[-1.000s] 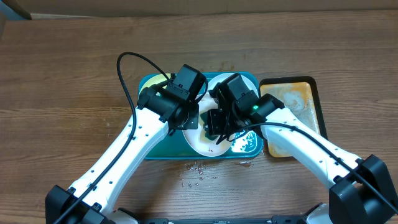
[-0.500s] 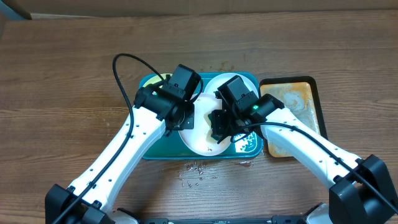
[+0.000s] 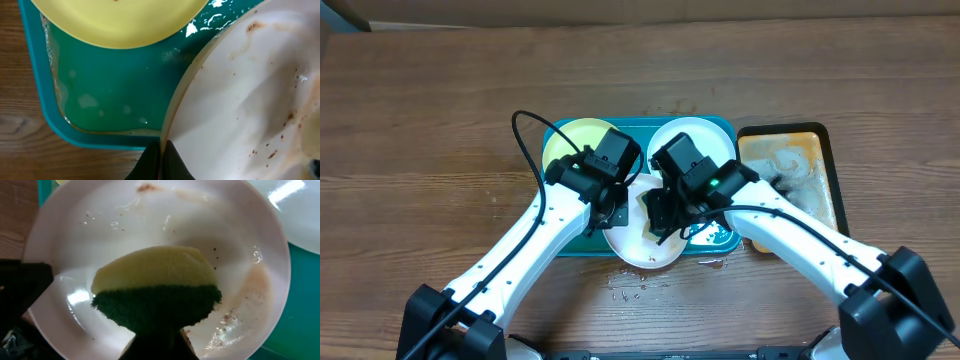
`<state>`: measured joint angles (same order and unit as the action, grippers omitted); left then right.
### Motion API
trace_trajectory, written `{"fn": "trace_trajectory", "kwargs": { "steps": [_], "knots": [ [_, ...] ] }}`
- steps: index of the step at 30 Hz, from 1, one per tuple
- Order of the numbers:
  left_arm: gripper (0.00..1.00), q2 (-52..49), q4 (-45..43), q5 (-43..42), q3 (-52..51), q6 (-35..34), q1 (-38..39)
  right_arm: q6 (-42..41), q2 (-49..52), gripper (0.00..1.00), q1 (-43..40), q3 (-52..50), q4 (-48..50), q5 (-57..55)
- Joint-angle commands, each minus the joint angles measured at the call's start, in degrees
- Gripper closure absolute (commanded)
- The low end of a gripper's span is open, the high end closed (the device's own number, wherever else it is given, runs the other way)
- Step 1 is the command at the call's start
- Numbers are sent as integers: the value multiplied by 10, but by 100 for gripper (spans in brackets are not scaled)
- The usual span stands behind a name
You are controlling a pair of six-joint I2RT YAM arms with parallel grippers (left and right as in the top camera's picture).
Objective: Clean dirty plates on tray and stack at the side
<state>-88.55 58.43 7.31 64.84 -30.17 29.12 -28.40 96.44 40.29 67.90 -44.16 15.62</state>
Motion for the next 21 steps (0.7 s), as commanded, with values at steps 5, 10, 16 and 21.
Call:
{"fn": "trace_trajectory", "kwargs": {
  "steps": [5,10,16,21],
  "knots": [
    [96,0,-14,34,-28,-26,-3,-2,48,96,16,3,7,-5],
    [96,0,-37,36,-47,-37,-3,-4,59,96,31,3,22,3],
    [96,0,-34,36,-47,-37,-3,-19,59,96,47,3,39,-4],
    [96,0,-30,36,-47,-37,-3,-21,65,96,54,3,48,-6]
  ]
}}
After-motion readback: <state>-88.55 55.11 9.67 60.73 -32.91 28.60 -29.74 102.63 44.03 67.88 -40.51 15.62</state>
